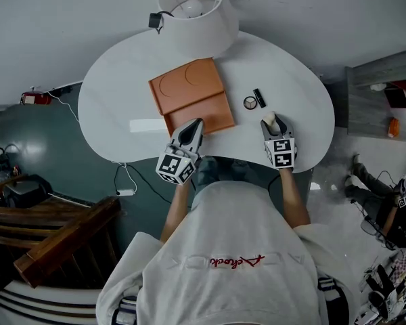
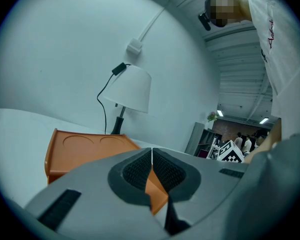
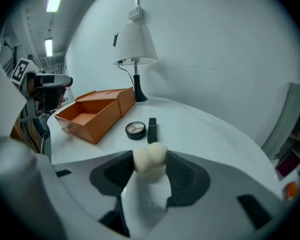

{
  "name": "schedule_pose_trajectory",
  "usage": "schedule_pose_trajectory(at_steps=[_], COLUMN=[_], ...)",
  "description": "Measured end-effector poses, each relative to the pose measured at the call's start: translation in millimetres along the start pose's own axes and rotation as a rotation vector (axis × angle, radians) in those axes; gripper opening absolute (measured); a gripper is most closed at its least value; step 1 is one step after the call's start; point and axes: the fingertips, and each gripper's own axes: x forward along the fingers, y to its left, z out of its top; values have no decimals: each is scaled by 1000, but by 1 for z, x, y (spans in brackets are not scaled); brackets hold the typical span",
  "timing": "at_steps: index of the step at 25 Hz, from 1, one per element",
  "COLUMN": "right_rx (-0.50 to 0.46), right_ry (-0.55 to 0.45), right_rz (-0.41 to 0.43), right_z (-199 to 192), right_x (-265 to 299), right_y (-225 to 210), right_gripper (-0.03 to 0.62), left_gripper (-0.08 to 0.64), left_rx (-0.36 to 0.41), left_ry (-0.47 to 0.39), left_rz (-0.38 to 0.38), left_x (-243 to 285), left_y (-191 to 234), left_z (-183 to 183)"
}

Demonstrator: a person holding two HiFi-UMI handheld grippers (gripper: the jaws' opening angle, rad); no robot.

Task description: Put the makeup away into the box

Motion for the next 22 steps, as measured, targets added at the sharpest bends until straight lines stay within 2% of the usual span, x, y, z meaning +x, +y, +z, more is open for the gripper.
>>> schedule_pose_trajectory(at_steps=[12, 16, 22], right_rx=[-63, -91, -119], right_ry=[-316, -363, -376], right_rz=[-33, -31, -19], right_z=[102, 122, 133], right_x=[-71, -82, -84], right_y=[10, 13, 19], right_gripper=[213, 213, 213], left_gripper=[15, 15, 15], left_rx=[44, 55, 64], left_ry=[-59, -89, -126], left_rz=[12, 22, 44], left_x=[-9, -15, -27], left_y=[-5, -6, -5], left_z=[28, 40, 52])
